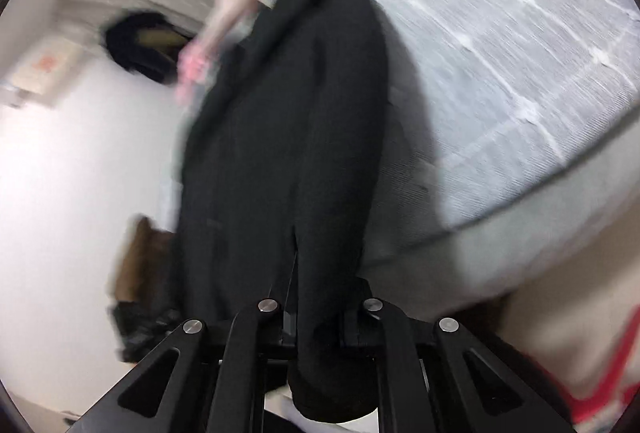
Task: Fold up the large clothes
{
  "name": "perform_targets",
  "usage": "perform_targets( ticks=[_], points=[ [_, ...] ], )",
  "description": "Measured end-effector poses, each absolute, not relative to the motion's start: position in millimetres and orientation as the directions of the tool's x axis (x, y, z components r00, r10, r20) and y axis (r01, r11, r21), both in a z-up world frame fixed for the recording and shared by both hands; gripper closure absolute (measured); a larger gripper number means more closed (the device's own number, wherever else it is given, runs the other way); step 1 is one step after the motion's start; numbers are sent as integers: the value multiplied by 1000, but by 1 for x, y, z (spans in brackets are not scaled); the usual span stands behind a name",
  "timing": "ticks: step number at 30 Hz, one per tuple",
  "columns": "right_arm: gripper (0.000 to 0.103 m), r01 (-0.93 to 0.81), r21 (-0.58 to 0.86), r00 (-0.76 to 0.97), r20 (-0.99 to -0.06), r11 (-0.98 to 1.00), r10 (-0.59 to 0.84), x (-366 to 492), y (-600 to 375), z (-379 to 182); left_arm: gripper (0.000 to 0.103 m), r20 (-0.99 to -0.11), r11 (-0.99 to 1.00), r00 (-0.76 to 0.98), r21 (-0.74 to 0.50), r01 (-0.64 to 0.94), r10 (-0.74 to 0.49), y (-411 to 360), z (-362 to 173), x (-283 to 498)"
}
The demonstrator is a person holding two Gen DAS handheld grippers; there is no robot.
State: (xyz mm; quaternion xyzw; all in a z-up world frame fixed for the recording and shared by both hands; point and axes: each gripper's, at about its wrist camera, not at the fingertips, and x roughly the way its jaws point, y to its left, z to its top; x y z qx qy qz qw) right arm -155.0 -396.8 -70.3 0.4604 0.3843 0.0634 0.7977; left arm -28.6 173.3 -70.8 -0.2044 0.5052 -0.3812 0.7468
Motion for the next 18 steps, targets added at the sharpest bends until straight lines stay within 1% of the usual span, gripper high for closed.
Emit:
perform_targets(
  ticks=[4,6,7,8,9,11,13,18],
  points=[
    [94,82,879,818,-329,470,472,-154,-401,-38,87,-431,510,276,-762,399,-859,178,-28,-26],
    [94,5,893,852,-239,450,466,-152,-402,-18,87,-355,464,312,-777,426,-881,180,-9,-26],
    [94,-19,894,861,-213,448,462,-153,-402,-11,87,-314,440,329,-781,444,-890,181,4,-27],
    [94,-65,894,876,-162,444,454,-154,-403,1,87,-277,418,344,-783,461,-897,183,15,-29],
    [94,-85,893,882,-138,441,450,-154,-402,8,87,-248,402,354,-784,473,-902,184,23,-31],
    [94,-150,890,896,-61,430,440,-162,-407,25,88,-183,365,371,-778,512,-910,194,42,-38],
    [94,-198,886,904,-1,420,428,-172,-411,38,88,-136,342,382,-765,546,-914,206,56,-48],
    [94,-287,856,916,113,430,385,-206,-413,68,88,-3,268,381,-717,644,-924,230,99,-85]
  ],
)
